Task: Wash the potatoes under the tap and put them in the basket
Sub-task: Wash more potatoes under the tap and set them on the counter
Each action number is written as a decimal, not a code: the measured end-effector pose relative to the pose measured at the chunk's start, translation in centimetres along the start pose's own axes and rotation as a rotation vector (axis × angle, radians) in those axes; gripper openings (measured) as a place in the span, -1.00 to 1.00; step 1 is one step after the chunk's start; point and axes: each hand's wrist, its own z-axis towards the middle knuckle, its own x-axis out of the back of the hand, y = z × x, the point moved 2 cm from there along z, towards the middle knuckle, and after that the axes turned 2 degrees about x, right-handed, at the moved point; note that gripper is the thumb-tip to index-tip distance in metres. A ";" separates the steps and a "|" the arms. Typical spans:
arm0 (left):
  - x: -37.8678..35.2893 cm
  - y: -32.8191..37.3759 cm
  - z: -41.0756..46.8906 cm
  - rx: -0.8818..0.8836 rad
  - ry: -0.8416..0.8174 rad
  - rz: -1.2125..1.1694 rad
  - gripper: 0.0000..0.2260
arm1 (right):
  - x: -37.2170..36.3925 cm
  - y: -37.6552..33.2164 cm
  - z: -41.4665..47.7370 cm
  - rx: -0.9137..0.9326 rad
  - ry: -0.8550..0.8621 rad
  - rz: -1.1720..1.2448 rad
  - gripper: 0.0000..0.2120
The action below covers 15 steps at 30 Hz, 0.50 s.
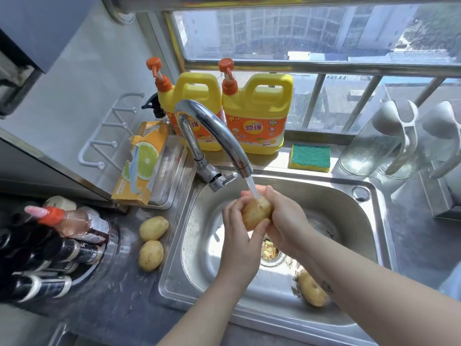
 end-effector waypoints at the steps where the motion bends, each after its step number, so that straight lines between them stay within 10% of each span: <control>1: 0.1 -0.1 0.1 0.013 0.008 -0.020 -0.62 | -0.2 -0.2 -0.3 0.006 -0.054 -0.021 -0.65; 4: 0.5 -0.3 0.3 -0.014 0.046 0.013 -0.59 | -0.3 0.0 -0.8 0.065 -0.216 -0.230 -0.80; 15: -0.5 0.2 0.1 -0.139 0.120 0.167 -0.47 | -0.3 -0.4 -0.2 0.143 0.015 -0.216 -0.69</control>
